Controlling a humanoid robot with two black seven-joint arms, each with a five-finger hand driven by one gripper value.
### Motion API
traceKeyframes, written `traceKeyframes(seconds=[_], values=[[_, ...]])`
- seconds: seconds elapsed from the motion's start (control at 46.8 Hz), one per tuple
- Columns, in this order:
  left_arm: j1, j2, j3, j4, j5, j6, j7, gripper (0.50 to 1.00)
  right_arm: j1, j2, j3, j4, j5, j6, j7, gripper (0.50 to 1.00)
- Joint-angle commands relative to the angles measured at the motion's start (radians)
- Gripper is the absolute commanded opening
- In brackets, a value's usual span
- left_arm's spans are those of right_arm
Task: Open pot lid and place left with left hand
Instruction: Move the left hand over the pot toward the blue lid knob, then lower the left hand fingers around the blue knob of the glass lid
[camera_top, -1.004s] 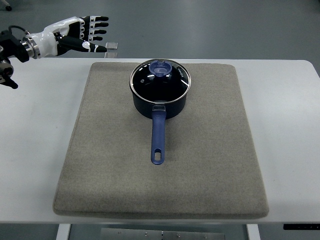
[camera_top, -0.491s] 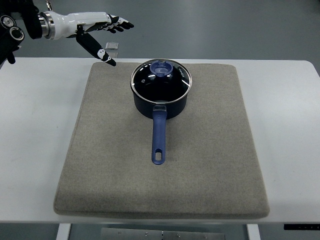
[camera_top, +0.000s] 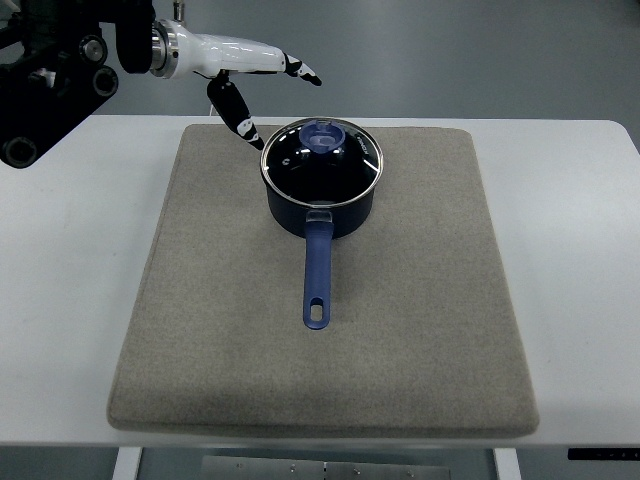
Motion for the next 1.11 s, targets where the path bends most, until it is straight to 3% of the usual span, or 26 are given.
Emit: traceKeyframes(seconds=[0.0,0.427,0.662,1.089], values=[[-0.008,-0.027,0.007,0.003,0.003,0.001,0.007,0.971,0.000,0.000,0.000,0.000,0.000,0.000,-0.001,0.917],[-0.013,-0.122,0.007,0.055,0.119,0.002,0.015,0.971,0.000,0.000,0.000,0.000,0.000,0.000,0.000,0.917],[-0.010,-0.126,0.007,0.103,0.128,0.002,0.045,0.971,-0.001,0.000,0.000,0.000,0.000,-0.002,0.000,0.917],[-0.002,-0.132,0.007,0.118,0.125,0.004,0.045,0.962,-0.001,0.000,0.000,0.000,0.000,0.000,0.000,0.917]])
